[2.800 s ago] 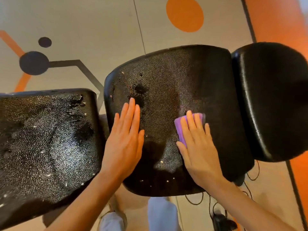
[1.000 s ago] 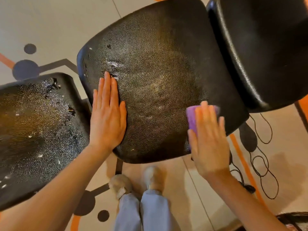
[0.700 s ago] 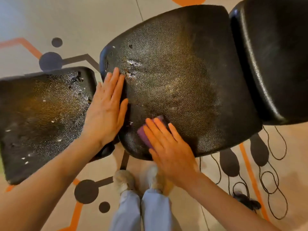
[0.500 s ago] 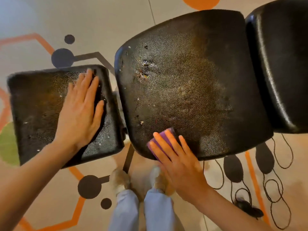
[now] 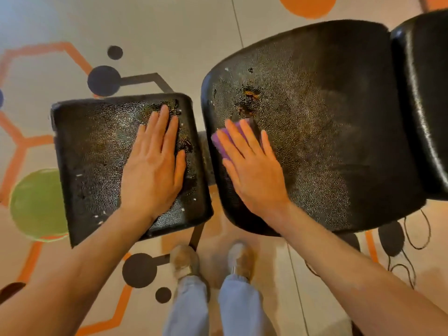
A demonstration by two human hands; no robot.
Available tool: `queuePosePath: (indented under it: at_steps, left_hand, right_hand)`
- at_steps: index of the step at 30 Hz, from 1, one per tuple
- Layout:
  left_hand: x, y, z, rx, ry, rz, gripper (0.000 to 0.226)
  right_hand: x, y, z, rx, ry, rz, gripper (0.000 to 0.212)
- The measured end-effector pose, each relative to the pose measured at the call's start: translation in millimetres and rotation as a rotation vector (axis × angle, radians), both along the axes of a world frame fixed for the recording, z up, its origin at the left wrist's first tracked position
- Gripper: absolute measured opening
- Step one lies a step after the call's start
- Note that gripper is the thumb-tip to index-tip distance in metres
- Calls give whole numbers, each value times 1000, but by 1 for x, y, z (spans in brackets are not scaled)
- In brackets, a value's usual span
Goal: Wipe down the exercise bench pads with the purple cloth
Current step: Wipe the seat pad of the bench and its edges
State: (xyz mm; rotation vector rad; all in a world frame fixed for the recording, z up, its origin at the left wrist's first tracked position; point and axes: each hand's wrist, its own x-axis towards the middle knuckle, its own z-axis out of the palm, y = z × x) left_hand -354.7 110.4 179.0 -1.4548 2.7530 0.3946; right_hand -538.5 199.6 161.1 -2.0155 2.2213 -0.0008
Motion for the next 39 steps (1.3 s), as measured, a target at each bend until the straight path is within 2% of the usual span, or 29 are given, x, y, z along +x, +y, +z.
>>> queuePosePath:
  at_steps: [2,6,8,11,13,19,21,23,25,27,30,32,34,37,39]
  left_hand:
    - [0,0,-1,4,-9,-7,59]
    - [1,-1,0,0,-2,-14,60]
    - [2,0,-1,1,1,-19,60]
    - [1,-1,-3,-21,-3,-32,60]
    - [2,-1,-4,-23,-2,-28,60]
    - [1,-1,-5,-27,1,-17,60]
    - [1,-2,-6,-44,-17,-28,60]
    - [1,-2,-6,-54,-19,-30,59]
    - [1,-1,-6,-60,-18,-24,59]
    - [1,-2,-5,-59,-6,-27,59]
    - [2,-2,-4,-43,12,-28,59]
    - [2,-2,-4,-37,10,-33,59]
    - [2,-2,-4,-41,9,-37,59]
    - [4,-1,-5,-49,10,-35,59]
    - [3,-2,-5,-47,18,-38,59]
  right_hand:
    - [5,6,-3,0,35,34,52]
    - [8,79,4,111,57,221,54]
    - [0,53,1,108,47,213,54]
    - [-4,-43,-3,-13,79,58,53]
    - [-4,-70,-4,-39,73,-2,54]
    - [9,22,4,94,42,185,55]
    - [-2,-26,1,45,26,130,54]
    - [-13,-97,1,-34,50,2,52]
    - [-17,-131,2,-80,34,-133,51]
    - [-5,-103,0,-88,14,-170,52]
    - [23,-21,4,39,7,21,56]
    - [8,-23,1,62,11,121,56]
    - [-17,-67,-1,7,14,-31,54]
    - [-41,-124,0,-127,53,-465,54]
    - [-20,-114,-4,-141,84,-544,54]
